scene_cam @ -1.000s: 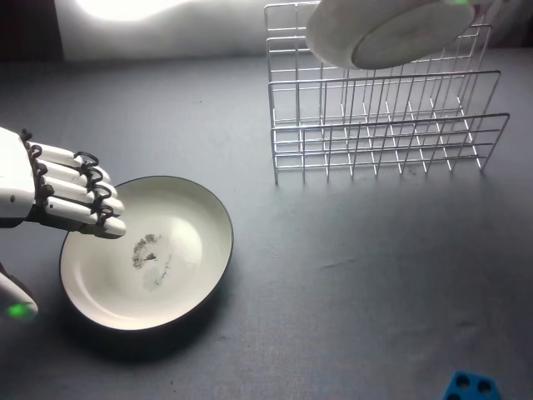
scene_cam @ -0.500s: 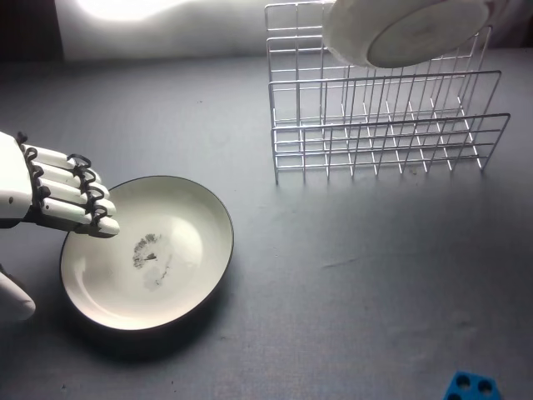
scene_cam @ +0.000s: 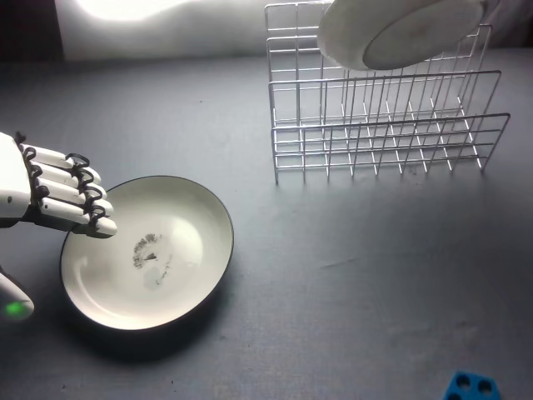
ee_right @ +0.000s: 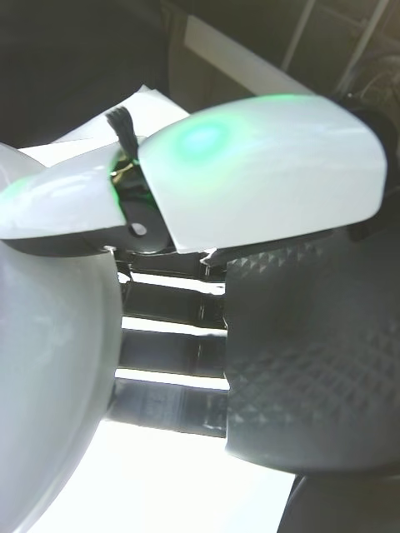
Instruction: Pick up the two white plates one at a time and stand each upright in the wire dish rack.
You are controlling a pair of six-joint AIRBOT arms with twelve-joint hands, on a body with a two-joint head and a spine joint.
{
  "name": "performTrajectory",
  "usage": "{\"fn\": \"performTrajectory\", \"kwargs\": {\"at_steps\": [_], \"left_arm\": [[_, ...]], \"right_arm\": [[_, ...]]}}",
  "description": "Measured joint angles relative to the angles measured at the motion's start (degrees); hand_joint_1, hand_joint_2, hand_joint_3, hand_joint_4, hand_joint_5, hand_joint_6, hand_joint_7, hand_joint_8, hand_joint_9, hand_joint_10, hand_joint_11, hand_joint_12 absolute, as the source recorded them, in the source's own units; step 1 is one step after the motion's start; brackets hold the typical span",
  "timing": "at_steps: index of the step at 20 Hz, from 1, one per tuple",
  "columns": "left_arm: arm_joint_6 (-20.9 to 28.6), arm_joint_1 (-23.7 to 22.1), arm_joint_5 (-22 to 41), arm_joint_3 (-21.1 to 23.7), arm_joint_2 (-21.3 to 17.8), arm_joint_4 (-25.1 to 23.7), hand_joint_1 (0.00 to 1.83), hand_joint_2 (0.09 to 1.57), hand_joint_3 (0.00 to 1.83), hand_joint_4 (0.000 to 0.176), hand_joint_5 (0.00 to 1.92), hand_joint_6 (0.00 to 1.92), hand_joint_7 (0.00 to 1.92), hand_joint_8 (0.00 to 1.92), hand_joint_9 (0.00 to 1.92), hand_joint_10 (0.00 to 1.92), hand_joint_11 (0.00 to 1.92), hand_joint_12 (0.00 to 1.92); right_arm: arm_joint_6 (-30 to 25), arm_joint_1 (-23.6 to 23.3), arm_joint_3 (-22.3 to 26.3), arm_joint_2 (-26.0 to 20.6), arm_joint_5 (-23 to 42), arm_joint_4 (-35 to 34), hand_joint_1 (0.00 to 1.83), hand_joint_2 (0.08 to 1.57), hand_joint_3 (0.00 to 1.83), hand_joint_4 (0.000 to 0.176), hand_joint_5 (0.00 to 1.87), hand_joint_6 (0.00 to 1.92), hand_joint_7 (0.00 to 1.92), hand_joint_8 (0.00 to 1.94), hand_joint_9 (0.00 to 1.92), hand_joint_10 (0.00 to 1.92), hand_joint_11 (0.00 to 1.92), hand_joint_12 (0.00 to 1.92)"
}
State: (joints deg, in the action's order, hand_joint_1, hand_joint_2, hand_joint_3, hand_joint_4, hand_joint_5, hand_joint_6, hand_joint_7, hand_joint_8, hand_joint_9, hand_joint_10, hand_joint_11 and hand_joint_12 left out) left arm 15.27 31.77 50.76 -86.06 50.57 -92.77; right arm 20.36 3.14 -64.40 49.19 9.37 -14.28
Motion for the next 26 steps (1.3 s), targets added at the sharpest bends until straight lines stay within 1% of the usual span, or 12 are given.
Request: {"fn": "performTrajectory", "kwargs": {"at_steps": [3, 4, 6, 7, 8, 13, 14, 16, 17, 23, 24, 26], "left_arm": [[0.04, -0.17, -0.07, 0.0, 0.0, -0.02, 0.0, 1.08, 0.0, 0.0, 0.17, 0.0, 0.15, 0.0, 0.12, 0.0, 0.0, 0.29], [0.02, -0.17, -0.07, 0.0, 0.0, 0.15, 0.0, 1.08, 0.0, 0.0, 0.15, 0.0, 0.12, 0.0, 0.09, 0.0, 0.0, 0.22], [0.02, -0.17, -0.04, 0.0, 0.0, 0.09, 0.0, 1.08, 0.0, 0.0, 0.15, 0.0, 0.13, 0.0, 0.1, 0.0, 0.0, 0.23], [0.04, -0.22, -0.07, 0.0, 0.0, 0.0, 0.0, 1.08, 0.0, 0.0, 0.14, 0.0, 0.12, 0.0, 0.09, 0.0, 0.0, 0.23], [0.07, -0.22, -0.07, 0.0, 0.0, -0.02, 0.0, 1.08, 0.0, 0.0, 0.16, 0.0, 0.15, 0.0, 0.12, 0.01, 0.0, 0.3], [0.24, -0.24, -0.07, 0.0, 0.0, 0.0, 0.0, 1.08, 0.0, 0.0, 0.14, 0.0, 0.12, 0.01, 0.1, 0.0, 0.0, 0.2], [0.26, -0.24, -0.09, 0.0, 0.0, 0.0, 0.0, 1.07, 0.0, 0.0, 0.15, 0.0, 0.14, 0.0, 0.11, 0.0, 0.0, 0.26], [0.26, -0.24, -0.09, 0.0, 0.0, 0.0, 0.0, 1.08, 0.0, 0.0, 0.12, 0.0, 0.12, 0.0, 0.09, 0.0, 0.0, 0.24], [0.26, -0.24, -0.07, 0.0, 0.0, -0.02, 0.0, 1.08, 0.0, 0.0, 0.16, 0.0, 0.15, 0.0, 0.13, 0.0, 0.0, 0.34], [0.5, -0.83, -0.15, -0.35, 0.0, 0.15, 0.0, 1.08, 0.0, 0.0, 0.12, 0.0, 0.11, 0.0, 0.09, 0.0, 0.0, 0.21], [0.5, -0.83, -0.13, -0.35, 0.0, 0.09, 0.0, 1.08, 0.0, 0.0, 0.12, 0.0, 0.12, 0.0, 0.1, 0.0, 0.0, 0.22], [0.52, -0.83, -0.11, -0.35, 0.0, -0.04, 0.0, 1.08, 0.0, 0.0, 0.13, 0.0, 0.13, 0.01, 0.11, 0.01, 0.0, 0.24]], "right_arm": [[-7.04, 1.05, -0.94, 0.0, 2.27, 8.07, 1.37, 1.13, 0.0, 0.0, 0.9, 1.13, 0.98, 0.96, 0.84, 1.24, 0.62, 1.39], [-8.17, 1.25, -0.94, 0.0, 2.4, 9.7, 1.37, 1.12, 0.0, 0.0, 0.91, 1.12, 0.99, 0.94, 0.86, 1.22, 0.63, 1.38], [-9.05, 1.44, -0.94, 0.09, 2.75, 10.29, 1.37, 1.13, 0.0, 0.0, 0.91, 1.13, 0.98, 0.95, 0.85, 1.23, 0.64, 1.38], [-10.51, 1.44, -1.27, 0.24, 2.99, 10.27, 1.37, 1.13, 0.0, 0.0, 0.91, 1.14, 0.98, 0.96, 0.85, 1.22, 0.65, 1.37], [-11.43, 1.44, -1.42, 0.37, 3.37, 10.25, 1.37, 1.12, 0.0, 0.0, 0.93, 1.1, 1.0, 0.94, 0.85, 1.2, 0.66, 1.36], [-12.04, 1.38, -2.84, 1.7, 1.81, 8.07, 1.37, 1.11, 0.0, 0.0, 0.95, 1.08, 1.02, 0.88, 0.88, 1.18, 0.67, 1.34], [-12.02, 1.38, -3.32, 2.08, 0.98, 7.26, 1.37, 1.12, 0.0, 0.0, 0.92, 1.12, 0.98, 0.94, 0.85, 1.22, 0.64, 1.36], [-12.02, 0.98, -3.93, 2.58, -0.57, 5.99, 1.37, 1.12, 0.0, 0.0, 0.92, 1.13, 0.99, 0.94, 0.85, 1.21, 0.65, 1.36], [-12.02, 0.52, -4.48, 2.97, -1.92, 5.55, 1.37, 1.12, 0.0, 0.0, 0.93, 1.11, 1.01, 0.92, 0.86, 1.19, 0.66, 1.34], [-12.04, 0.26, -6.38, 4.28, -5.4, 1.95, 1.37, 1.13, 0.0, 0.0, 0.92, 1.11, 0.99, 0.94, 0.84, 1.23, 0.63, 1.38], [-12.07, 0.09, -6.73, 4.46, -5.68, 1.49, 1.37, 1.12, 0.0, 0.0, 0.93, 1.08, 1.01, 0.92, 0.86, 1.2, 0.64, 1.36], [-12.07, -0.85, -8.02, 5.09, -7.63, 0.13, 1.37, 1.13, 0.0, 0.0, 0.9, 1.14, 1.0, 0.94, 0.83, 1.24, 0.63, 1.38]]}}
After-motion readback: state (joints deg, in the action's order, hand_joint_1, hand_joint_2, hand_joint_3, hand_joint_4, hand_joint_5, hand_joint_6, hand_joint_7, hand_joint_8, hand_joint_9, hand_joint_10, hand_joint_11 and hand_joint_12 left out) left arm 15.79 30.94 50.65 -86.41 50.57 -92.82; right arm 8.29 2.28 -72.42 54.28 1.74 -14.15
